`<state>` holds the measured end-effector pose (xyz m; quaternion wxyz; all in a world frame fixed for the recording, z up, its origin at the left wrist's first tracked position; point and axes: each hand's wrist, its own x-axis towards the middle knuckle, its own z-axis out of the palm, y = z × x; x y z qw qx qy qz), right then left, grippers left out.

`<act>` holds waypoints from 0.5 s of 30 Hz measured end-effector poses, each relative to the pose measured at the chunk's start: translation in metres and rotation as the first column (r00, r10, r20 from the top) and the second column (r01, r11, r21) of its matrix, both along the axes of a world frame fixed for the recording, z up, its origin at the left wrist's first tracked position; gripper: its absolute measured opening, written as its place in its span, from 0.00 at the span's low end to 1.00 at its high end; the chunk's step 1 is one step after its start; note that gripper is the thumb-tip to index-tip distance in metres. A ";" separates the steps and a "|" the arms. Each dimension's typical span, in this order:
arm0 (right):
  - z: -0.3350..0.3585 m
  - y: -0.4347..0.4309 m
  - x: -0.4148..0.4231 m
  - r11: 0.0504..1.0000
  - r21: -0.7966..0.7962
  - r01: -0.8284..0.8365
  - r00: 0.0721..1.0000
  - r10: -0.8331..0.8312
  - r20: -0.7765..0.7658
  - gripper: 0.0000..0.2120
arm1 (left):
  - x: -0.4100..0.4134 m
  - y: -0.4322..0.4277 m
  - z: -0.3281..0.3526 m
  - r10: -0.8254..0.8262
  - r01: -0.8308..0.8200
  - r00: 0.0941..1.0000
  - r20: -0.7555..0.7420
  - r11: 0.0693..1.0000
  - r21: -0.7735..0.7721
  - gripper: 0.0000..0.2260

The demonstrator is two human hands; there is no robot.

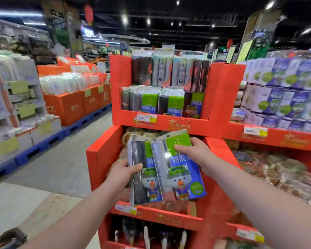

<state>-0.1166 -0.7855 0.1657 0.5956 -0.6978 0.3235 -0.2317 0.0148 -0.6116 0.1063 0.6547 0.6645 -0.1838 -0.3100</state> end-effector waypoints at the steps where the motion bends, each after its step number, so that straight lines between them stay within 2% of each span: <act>1: 0.008 -0.017 -0.002 0.999 -0.032 -0.005 1.000 0.004 -0.001 0.07 | -0.002 -0.016 0.007 0.002 -0.001 1.000 0.009 1.000 -0.015 0.05; 3: 0.024 -0.048 -0.006 0.995 -0.102 -0.017 1.000 0.015 -0.013 0.09 | -0.004 -0.043 0.018 0.006 -0.005 0.999 0.032 0.999 -0.036 0.05; 6: 0.047 -0.083 -0.007 0.980 -0.197 -0.031 0.999 0.027 -0.024 0.21 | -0.003 -0.077 0.032 0.014 -0.010 0.998 0.069 0.999 -0.052 0.08; 10: 0.083 -0.117 -0.001 0.930 -0.362 -0.057 0.998 0.044 -0.045 0.21 | 0.001 -0.108 0.054 0.035 -0.027 0.996 0.086 0.995 -0.092 0.04; 15: 0.129 -0.153 0.015 0.825 -0.563 0.042 0.990 -0.109 -0.085 0.26 | 0.019 -0.131 0.082 0.082 -0.065 0.990 0.116 0.987 -0.146 0.05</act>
